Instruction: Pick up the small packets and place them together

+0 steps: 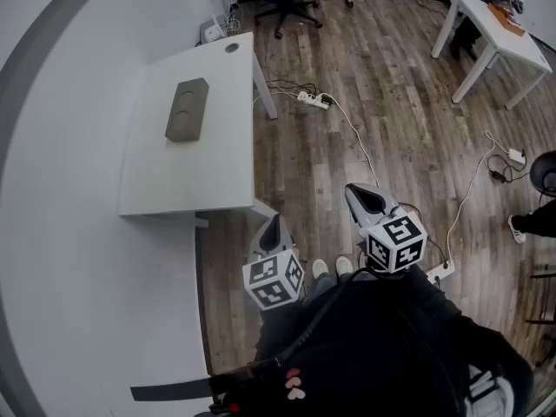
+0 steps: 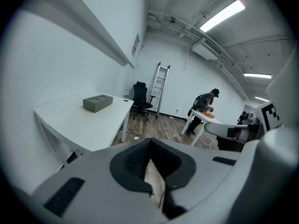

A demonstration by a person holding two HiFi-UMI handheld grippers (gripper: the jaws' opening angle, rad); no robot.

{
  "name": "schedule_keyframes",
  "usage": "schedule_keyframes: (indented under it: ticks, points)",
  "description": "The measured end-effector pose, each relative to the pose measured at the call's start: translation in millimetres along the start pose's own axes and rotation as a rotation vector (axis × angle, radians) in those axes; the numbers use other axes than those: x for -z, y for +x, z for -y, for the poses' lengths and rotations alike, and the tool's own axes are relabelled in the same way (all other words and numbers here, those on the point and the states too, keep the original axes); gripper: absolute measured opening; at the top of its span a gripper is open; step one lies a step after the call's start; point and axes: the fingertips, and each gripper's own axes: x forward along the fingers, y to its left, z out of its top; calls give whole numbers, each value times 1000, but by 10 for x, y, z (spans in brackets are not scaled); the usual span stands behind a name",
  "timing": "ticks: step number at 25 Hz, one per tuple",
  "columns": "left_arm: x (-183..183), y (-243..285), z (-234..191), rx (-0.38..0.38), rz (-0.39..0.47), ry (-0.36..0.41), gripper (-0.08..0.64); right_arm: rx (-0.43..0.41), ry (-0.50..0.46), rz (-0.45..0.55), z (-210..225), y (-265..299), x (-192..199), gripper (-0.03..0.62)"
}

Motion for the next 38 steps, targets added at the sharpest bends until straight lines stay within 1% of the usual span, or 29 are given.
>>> schedule_keyframes:
  ticks: [16, 22, 27, 33, 38]
  points:
    - [29, 33, -33, 5, -4, 0, -2, -3, 8, 7, -12, 38, 21, -6]
    - [31, 26, -19, 8, -4, 0, -1, -5, -18, 13, -52, 39, 9, -6]
    - [3, 54, -93, 28, -9, 15, -2, 17, -19, 7, -89, 129, 15, -6]
    - [-48, 110, -162, 60, -18, 71, -1, 69, -45, 2, -121, 134, -14, -6]
    - [-12, 292, -234, 88, -40, 76, -2, 107, -33, 1, -66, 250, 42, -6]
